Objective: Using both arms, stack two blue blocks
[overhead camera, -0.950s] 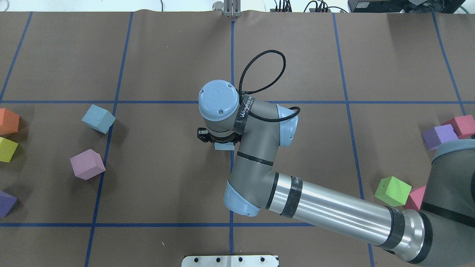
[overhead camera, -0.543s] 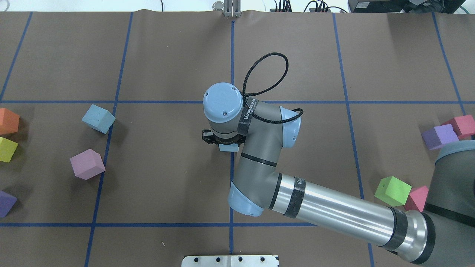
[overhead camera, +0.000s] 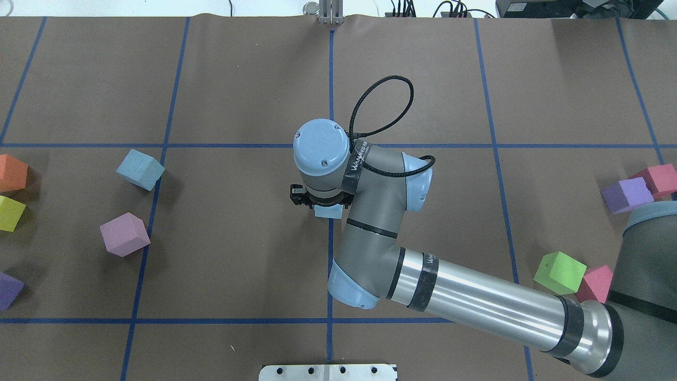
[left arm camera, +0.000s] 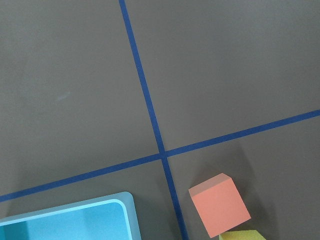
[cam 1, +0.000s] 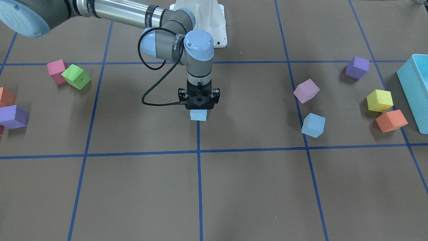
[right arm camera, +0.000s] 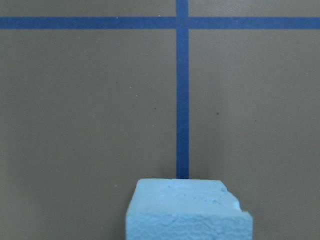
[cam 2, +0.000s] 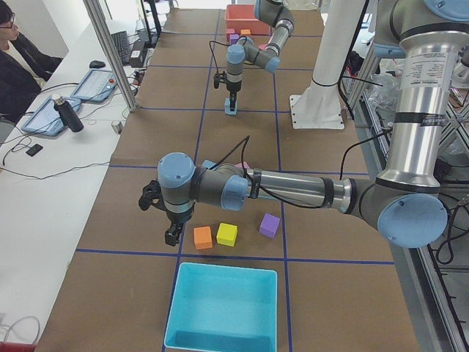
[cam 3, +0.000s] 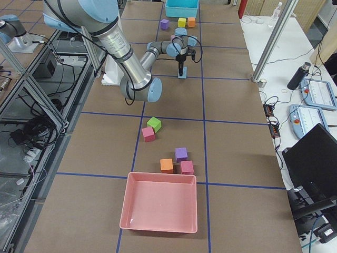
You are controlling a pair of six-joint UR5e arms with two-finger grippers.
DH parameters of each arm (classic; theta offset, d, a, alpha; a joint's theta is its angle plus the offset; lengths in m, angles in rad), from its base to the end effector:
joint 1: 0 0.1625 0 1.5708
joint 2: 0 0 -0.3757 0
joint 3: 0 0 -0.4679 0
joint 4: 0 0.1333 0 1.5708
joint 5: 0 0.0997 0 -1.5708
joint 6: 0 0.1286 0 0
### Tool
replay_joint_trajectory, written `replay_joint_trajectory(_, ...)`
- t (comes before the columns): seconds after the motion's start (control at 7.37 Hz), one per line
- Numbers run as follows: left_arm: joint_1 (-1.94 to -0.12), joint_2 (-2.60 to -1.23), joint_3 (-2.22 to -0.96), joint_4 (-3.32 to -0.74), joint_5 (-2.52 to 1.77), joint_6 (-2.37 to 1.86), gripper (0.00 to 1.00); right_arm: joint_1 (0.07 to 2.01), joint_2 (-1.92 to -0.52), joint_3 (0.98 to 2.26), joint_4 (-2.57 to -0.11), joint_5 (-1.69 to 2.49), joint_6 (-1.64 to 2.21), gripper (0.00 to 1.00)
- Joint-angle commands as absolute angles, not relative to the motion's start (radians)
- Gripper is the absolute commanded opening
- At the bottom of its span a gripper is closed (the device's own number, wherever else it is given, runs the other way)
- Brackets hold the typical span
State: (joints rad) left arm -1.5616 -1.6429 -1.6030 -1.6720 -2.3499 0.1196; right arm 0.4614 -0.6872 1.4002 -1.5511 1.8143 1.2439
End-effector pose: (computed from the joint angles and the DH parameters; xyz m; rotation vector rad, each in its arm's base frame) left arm -0.0373 -0.6091 0.5577 0.2379 0.7655 0.2019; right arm -0.6725 -0.4486 0.1209 0.0653 -0.7622 0.0387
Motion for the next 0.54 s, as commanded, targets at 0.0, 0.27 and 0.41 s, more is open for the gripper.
replay_joint_trajectory(0.0, -1.562, -1.644, -1.606, -1.674, -2.350, 0.123, 0.98, 0.485, -0.683, 1.466, -1.561, 1.821, 1.244, 1.00)
replay_joint_trajectory(0.27, -1.514, -1.721, -1.606, -1.670, -2.344, 0.047, 0.98, 0.570, -0.681, 1.549, -1.623, 1.868, 1.236, 1.00)
replay_joint_trajectory(0.41, -1.509, -1.738, -1.620, -1.689, -2.347, -0.031, 0.98, 0.640, -0.701, 1.557, -1.628, 1.937, 1.200, 1.00)
